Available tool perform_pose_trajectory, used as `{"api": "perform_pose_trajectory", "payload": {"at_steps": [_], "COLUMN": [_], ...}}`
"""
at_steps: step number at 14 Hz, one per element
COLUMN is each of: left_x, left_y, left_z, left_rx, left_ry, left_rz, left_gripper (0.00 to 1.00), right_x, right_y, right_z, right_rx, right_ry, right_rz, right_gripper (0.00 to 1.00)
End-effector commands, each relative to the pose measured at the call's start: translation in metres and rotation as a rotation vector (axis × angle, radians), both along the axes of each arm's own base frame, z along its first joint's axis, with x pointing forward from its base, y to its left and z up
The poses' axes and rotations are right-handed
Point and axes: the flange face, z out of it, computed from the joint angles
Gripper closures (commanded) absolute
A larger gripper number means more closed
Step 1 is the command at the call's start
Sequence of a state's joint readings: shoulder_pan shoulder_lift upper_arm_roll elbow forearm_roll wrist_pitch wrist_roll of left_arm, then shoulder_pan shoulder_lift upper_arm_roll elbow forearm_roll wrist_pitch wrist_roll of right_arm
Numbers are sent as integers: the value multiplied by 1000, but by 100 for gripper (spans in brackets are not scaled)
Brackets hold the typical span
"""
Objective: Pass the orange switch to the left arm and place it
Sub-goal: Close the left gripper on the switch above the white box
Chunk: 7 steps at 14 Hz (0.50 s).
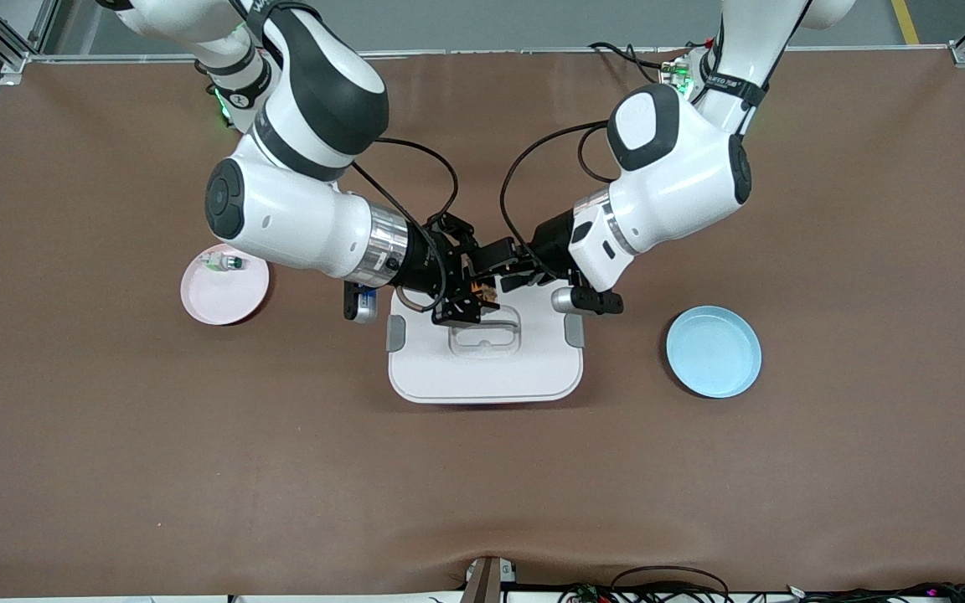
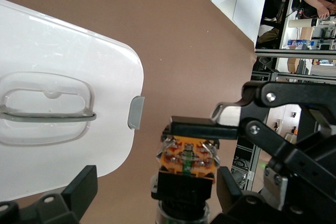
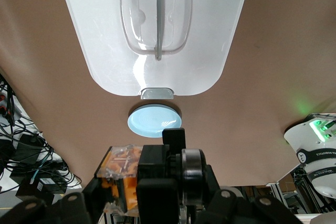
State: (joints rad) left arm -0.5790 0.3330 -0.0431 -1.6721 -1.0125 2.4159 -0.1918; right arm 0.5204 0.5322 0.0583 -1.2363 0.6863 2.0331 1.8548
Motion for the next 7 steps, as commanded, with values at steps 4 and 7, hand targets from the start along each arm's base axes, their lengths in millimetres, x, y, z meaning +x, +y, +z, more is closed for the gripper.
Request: {"api": "perform_pose_trajectory", "payload": {"at_steps": [4,7], "left_x": [0,0], "left_y": [-5,-5], "left_z": [4,4], "left_rx": [-23,-22], "left_ry": [-19,-18], "left_rz": [2,0], "left_gripper": [70,96], "right_x": [3,2], "right_y": [9,11], "right_z": [2,-3], "right_rx": [25,22], "right_ry": [11,16], "right_rz": [-6,-3], "right_gripper": [100,100]}}
